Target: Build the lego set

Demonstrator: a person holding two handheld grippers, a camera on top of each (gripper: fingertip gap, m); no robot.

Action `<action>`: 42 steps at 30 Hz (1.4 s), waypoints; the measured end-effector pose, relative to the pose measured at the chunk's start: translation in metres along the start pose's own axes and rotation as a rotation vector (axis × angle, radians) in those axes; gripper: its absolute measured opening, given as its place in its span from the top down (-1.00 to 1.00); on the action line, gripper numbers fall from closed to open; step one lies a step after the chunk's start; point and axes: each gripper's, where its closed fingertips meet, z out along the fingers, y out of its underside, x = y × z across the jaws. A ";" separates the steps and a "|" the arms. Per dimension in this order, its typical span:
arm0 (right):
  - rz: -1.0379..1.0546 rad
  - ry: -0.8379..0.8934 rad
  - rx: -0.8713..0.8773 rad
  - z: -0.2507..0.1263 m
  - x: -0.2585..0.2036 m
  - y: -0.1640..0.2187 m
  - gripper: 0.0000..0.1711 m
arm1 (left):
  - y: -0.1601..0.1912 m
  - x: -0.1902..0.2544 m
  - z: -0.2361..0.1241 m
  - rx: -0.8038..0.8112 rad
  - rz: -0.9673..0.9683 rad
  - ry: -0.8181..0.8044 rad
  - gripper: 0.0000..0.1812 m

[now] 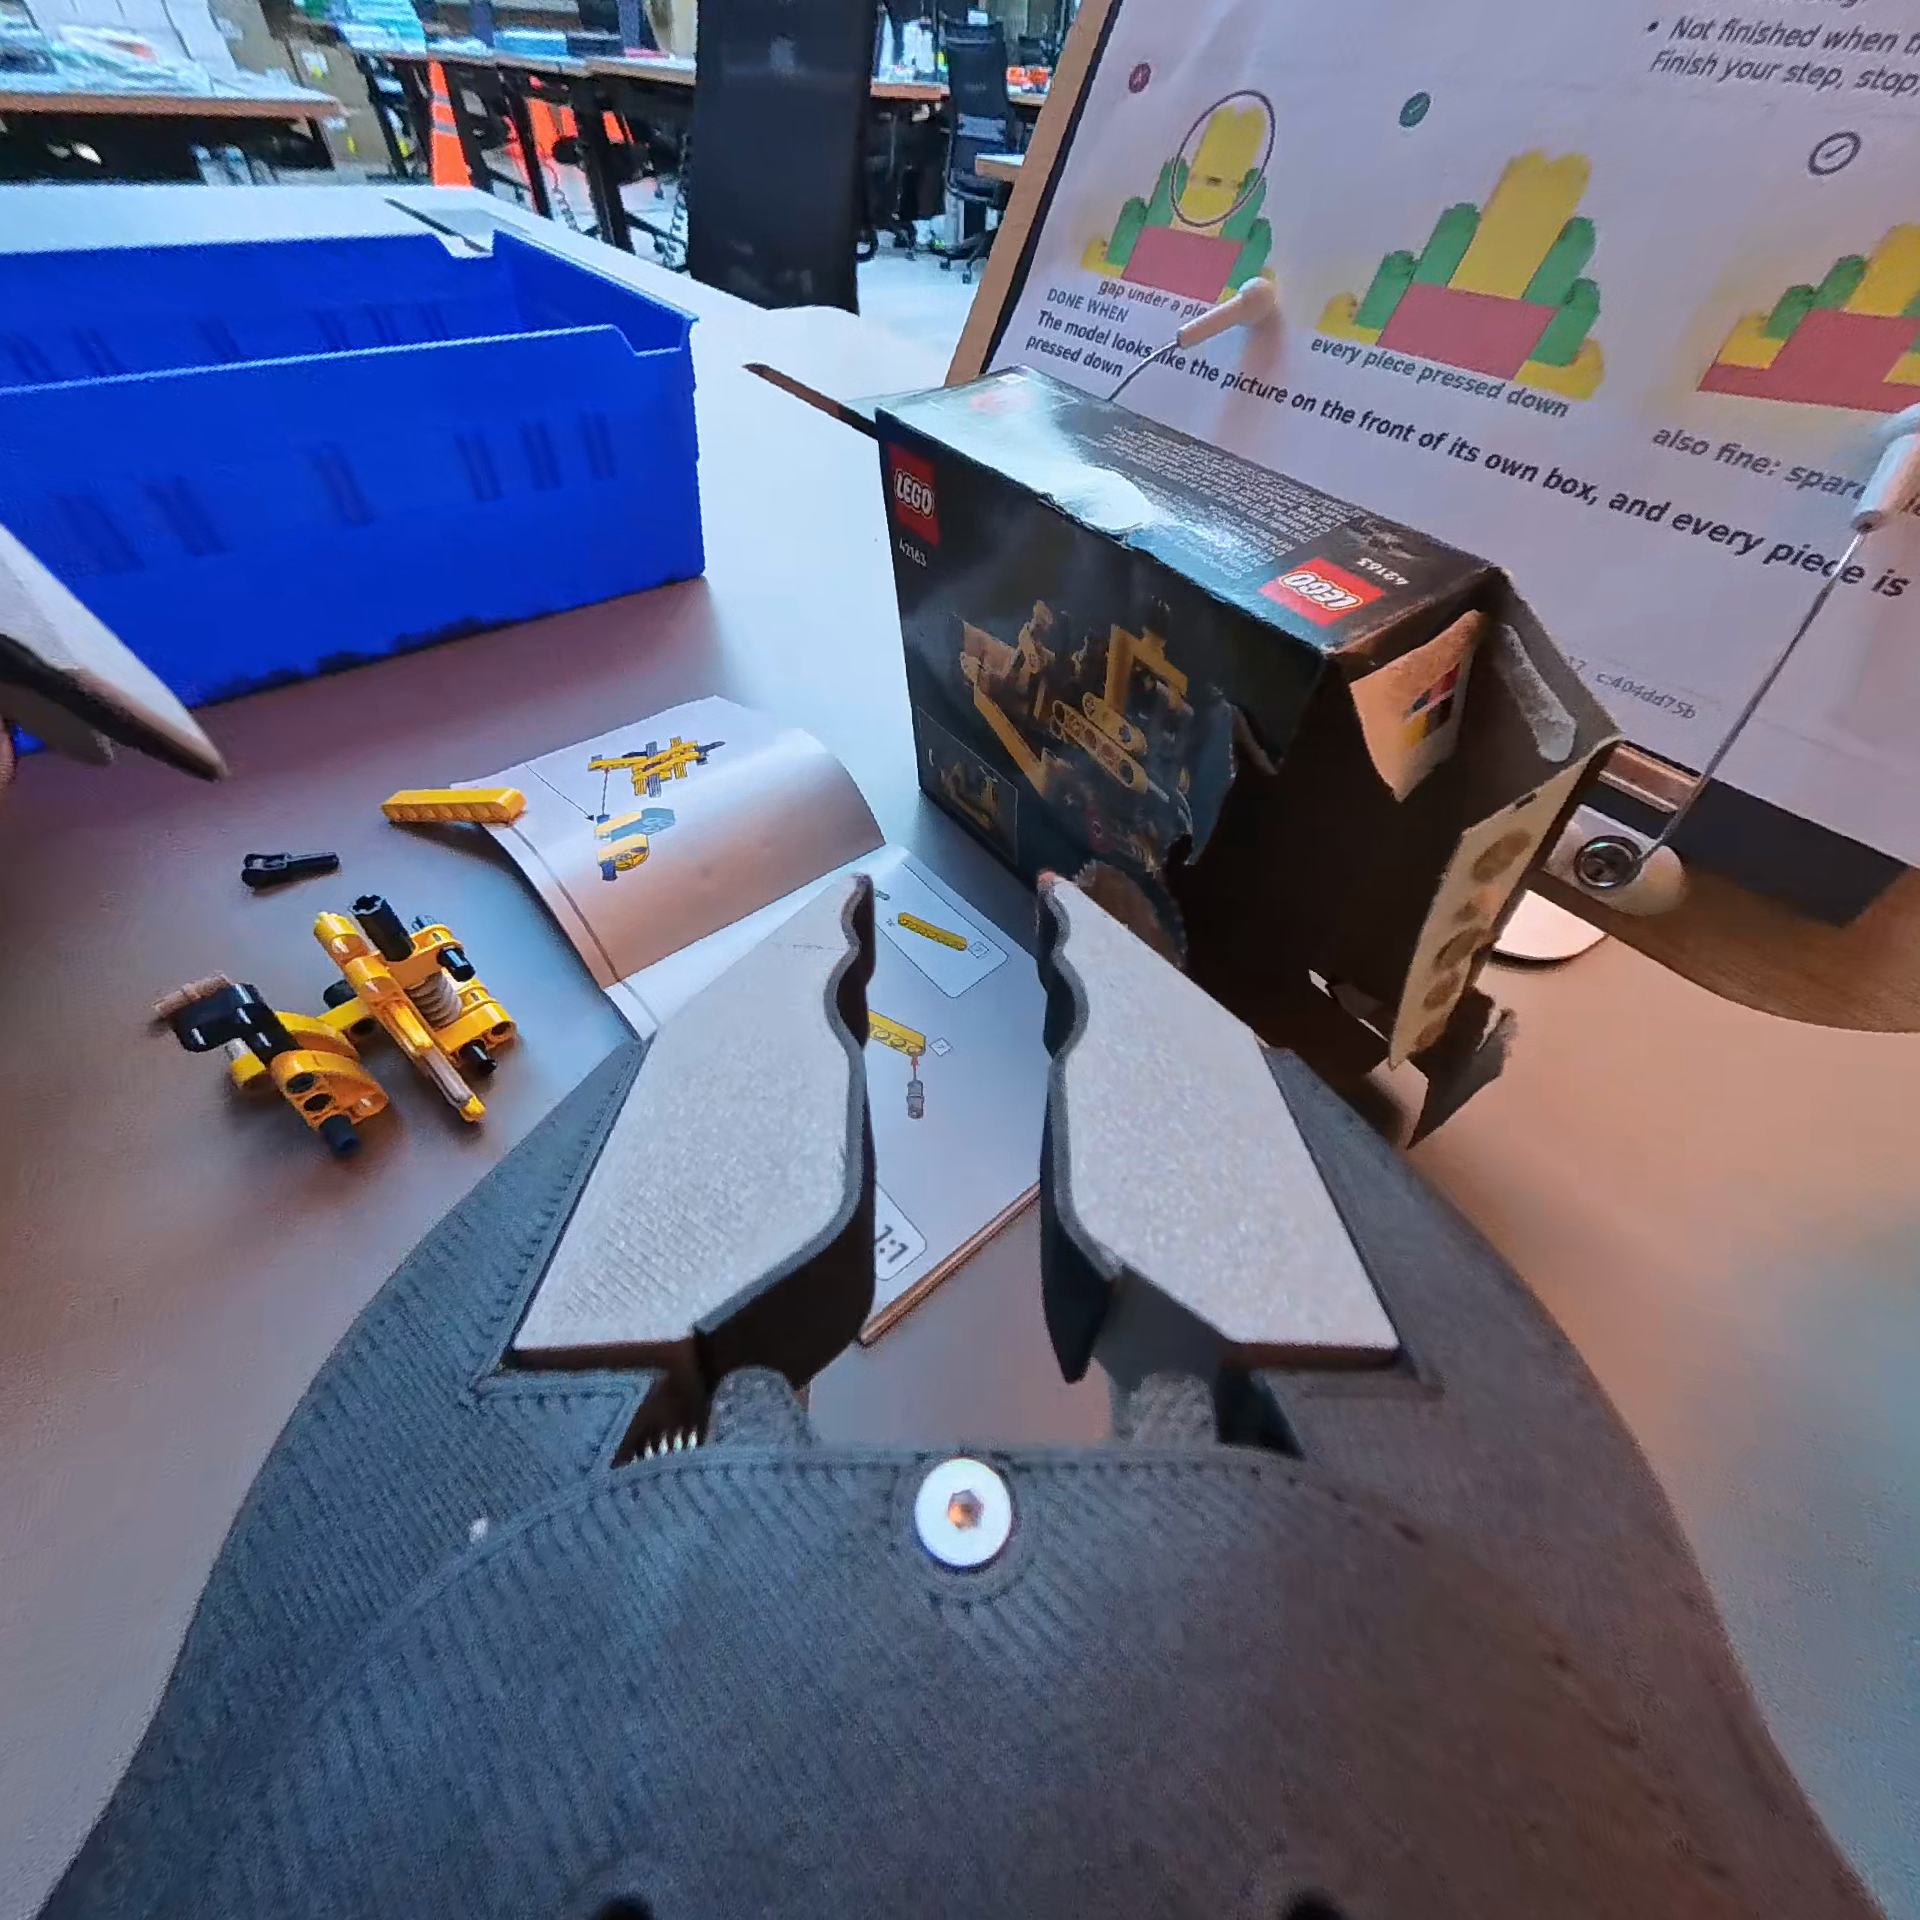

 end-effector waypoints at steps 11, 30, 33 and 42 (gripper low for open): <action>0.061 -0.004 0.009 -0.002 0.007 0.001 0.73 | 0.002 0.006 0.001 -0.002 0.031 0.021 0.52; 0.070 -0.006 0.008 -0.001 0.008 0.002 0.76 | -0.017 -0.018 -0.010 0.115 -0.083 -0.045 0.52; 0.056 -0.033 0.019 -0.001 0.003 0.000 0.76 | -0.022 -0.021 -0.014 0.149 -0.125 -0.040 0.53; 0.045 -0.040 0.015 0.000 0.000 0.000 0.78 | -0.018 -0.023 -0.012 0.124 -0.123 -0.059 0.54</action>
